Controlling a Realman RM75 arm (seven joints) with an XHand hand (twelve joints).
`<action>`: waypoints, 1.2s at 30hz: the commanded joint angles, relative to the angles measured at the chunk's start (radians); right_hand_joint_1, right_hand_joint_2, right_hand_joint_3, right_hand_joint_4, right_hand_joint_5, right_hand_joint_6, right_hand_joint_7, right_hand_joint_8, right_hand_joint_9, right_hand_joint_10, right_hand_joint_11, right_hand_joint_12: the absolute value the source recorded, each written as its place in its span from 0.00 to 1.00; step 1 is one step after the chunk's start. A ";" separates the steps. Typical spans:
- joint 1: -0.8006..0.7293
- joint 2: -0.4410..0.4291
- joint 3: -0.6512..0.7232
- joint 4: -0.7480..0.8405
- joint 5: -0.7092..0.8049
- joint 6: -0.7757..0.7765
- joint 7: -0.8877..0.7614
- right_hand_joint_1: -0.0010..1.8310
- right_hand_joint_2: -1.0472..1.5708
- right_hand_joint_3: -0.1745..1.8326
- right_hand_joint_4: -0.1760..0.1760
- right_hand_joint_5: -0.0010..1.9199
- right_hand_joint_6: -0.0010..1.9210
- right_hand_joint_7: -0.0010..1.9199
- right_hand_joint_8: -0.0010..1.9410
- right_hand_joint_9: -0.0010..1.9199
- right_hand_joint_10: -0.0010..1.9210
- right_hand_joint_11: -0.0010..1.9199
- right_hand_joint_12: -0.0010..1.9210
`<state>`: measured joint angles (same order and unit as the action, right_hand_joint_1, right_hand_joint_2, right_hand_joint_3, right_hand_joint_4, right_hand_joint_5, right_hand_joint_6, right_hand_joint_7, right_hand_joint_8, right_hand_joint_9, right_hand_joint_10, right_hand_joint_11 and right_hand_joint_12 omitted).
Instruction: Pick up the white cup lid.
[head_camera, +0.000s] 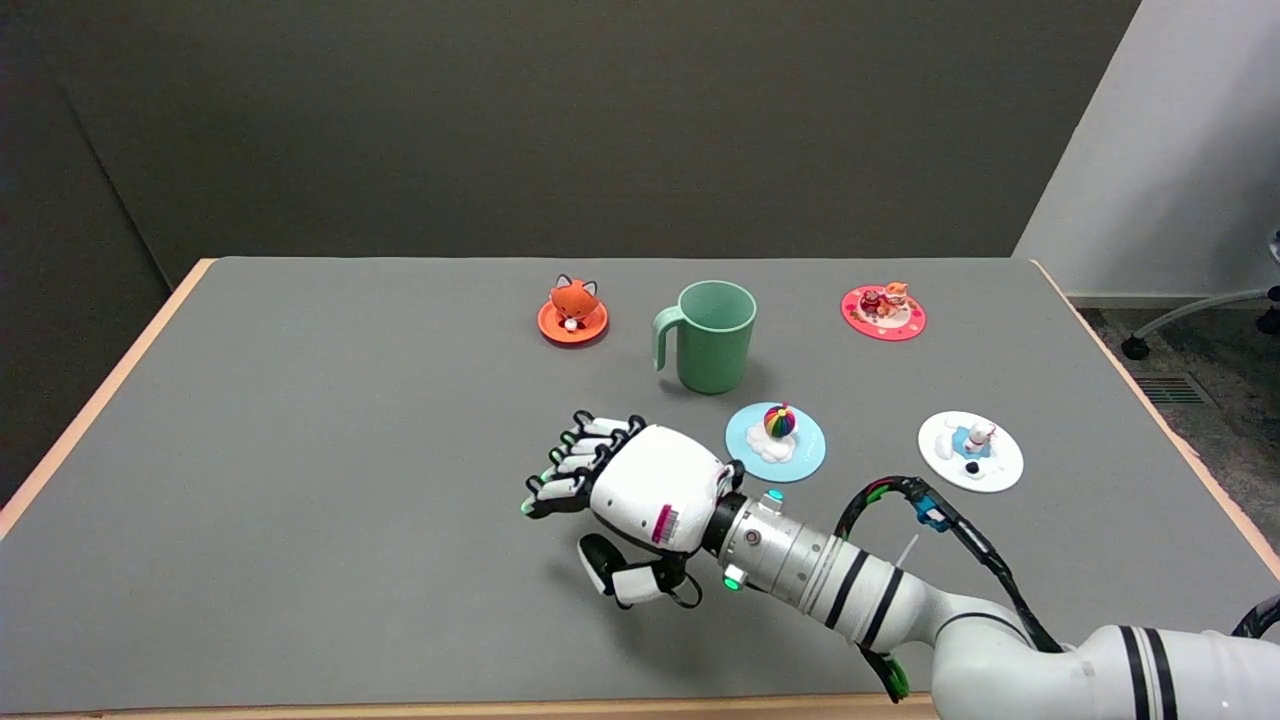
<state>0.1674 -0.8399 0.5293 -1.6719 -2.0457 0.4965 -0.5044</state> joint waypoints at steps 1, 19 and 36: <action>-0.073 -0.005 0.095 0.016 0.078 0.084 -0.008 0.46 0.71 0.58 0.84 0.37 0.12 0.37 0.09 0.32 0.08 0.21 0.24; -0.187 0.001 0.228 0.021 0.167 0.256 -0.103 0.49 0.72 0.57 0.84 0.38 0.12 0.39 0.09 0.39 0.10 0.22 0.39; -0.222 0.021 0.231 0.033 0.310 0.490 -0.142 0.50 0.71 0.57 0.93 0.40 0.11 0.42 0.09 0.42 0.11 0.25 0.44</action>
<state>-0.0118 -0.8319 0.7394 -1.6509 -1.8656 0.8020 -0.5915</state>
